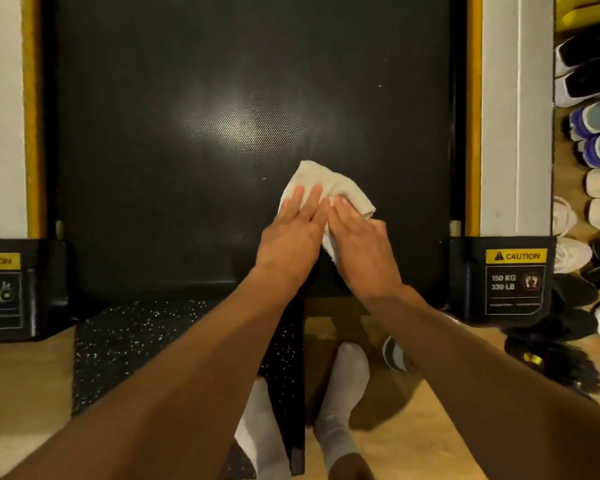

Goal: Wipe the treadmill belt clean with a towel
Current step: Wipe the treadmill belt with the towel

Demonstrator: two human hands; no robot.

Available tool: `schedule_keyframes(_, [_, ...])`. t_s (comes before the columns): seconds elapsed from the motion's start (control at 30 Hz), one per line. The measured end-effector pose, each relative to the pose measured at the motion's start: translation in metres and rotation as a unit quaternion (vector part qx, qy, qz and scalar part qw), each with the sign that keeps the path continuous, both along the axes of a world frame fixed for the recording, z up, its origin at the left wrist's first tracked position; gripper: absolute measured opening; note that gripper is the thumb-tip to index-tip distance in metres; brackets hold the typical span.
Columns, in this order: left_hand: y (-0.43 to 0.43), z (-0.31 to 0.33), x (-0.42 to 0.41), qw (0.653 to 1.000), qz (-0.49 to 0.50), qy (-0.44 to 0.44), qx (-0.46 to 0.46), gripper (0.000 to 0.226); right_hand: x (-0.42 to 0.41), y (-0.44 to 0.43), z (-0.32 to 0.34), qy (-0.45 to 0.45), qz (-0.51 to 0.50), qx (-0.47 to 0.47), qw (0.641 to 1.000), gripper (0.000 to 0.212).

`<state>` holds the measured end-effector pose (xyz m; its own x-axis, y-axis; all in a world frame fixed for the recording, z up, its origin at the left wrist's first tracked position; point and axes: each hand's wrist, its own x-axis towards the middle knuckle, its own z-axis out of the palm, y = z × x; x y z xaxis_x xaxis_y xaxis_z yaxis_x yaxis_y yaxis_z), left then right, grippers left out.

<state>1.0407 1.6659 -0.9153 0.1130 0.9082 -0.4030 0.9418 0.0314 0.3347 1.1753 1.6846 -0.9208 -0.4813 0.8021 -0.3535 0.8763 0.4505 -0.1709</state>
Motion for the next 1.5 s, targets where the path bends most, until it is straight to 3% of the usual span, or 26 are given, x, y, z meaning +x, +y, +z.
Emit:
schedule_keyframes(0.17, [0.019, -0.005, -0.029, 0.996, 0.083, 0.003, 0.013, 0.063, -0.052, 0.025, -0.004, 0.064, -0.018, 0.017, 0.998, 0.053])
schedule_keyframes(0.23, [-0.002, -0.006, -0.038, 0.998, 0.065, 0.013, 0.005, 0.066, -0.063, 0.004, -0.005, 0.060, -0.020, 0.001, 0.998, 0.056])
schedule_keyframes(0.37, [-0.028, 0.002, -0.069, 0.999, 0.041, 0.024, -0.020, 0.066, -0.074, -0.013, 0.001, 0.042, 0.077, -0.006, 0.996, 0.070])
schedule_keyframes(0.53, [-0.019, -0.007, -0.105, 0.994, 0.107, 0.020, -0.019, 0.068, -0.128, 0.005, 0.000, 0.040, 0.056, 0.004, 0.998, 0.054])
schedule_keyframes(0.67, [-0.061, -0.004, -0.104, 0.995, 0.092, 0.030, -0.028, 0.066, -0.124, -0.035, 0.005, 0.024, 0.100, -0.012, 0.995, 0.060])
schedule_keyframes(0.87, [-0.029, -0.003, -0.136, 0.994, 0.105, 0.023, -0.025, 0.068, -0.157, -0.011, 0.004, -0.004, 0.096, -0.011, 0.995, 0.061])
schedule_keyframes(1.1, [-0.069, 0.000, -0.132, 0.994, 0.094, 0.044, -0.033, 0.071, -0.149, -0.036, 0.008, -0.005, 0.140, -0.009, 0.990, 0.059])
schedule_keyframes(1.3, [-0.039, -0.009, -0.153, 0.989, 0.145, 0.028, -0.015, 0.067, -0.183, -0.009, 0.015, -0.028, 0.104, -0.026, 0.994, 0.061])
schedule_keyframes(1.5, [-0.054, -0.006, -0.161, 0.994, 0.106, 0.036, 0.017, 0.070, -0.179, -0.016, 0.007, 0.037, 0.106, -0.021, 0.993, 0.063])
